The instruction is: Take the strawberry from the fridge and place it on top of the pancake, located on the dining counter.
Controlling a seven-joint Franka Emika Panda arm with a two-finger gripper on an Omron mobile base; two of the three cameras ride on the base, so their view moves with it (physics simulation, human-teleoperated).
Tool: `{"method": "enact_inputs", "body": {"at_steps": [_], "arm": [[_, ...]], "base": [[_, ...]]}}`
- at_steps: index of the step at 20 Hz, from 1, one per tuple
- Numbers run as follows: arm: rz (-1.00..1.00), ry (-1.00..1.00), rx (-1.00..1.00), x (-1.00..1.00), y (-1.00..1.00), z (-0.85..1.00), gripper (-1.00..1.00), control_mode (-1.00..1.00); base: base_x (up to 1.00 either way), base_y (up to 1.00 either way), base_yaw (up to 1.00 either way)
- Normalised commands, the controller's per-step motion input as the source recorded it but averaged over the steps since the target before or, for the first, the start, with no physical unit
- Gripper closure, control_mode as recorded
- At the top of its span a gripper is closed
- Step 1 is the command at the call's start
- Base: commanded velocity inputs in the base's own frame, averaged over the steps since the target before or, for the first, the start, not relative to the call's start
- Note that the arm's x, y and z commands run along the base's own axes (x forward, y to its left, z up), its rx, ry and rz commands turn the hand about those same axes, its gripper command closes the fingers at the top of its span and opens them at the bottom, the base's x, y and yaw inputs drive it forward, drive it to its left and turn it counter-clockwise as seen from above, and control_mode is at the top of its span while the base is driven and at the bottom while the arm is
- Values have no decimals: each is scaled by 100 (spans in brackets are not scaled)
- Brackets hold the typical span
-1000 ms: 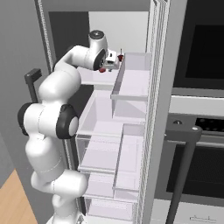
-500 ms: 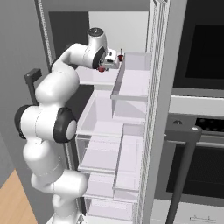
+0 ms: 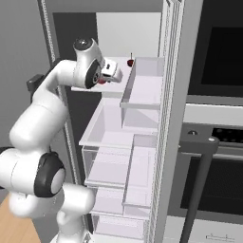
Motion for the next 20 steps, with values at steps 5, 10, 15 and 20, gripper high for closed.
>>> {"method": "enact_inputs", "body": {"at_steps": [5, 10, 15, 20], "arm": [[-8, 0, 6, -100, 0, 3, 100, -100], [0, 10, 0, -100, 0, 0, 100, -100], [5, 23, -4, -81, 29, -49, 100, -100], [17, 35, -2, -13, 18, -93, 100, -100]], "base": [[0, 0, 0], [0, 0, 0], [0, 0, 0], [0, 0, 0]]}}
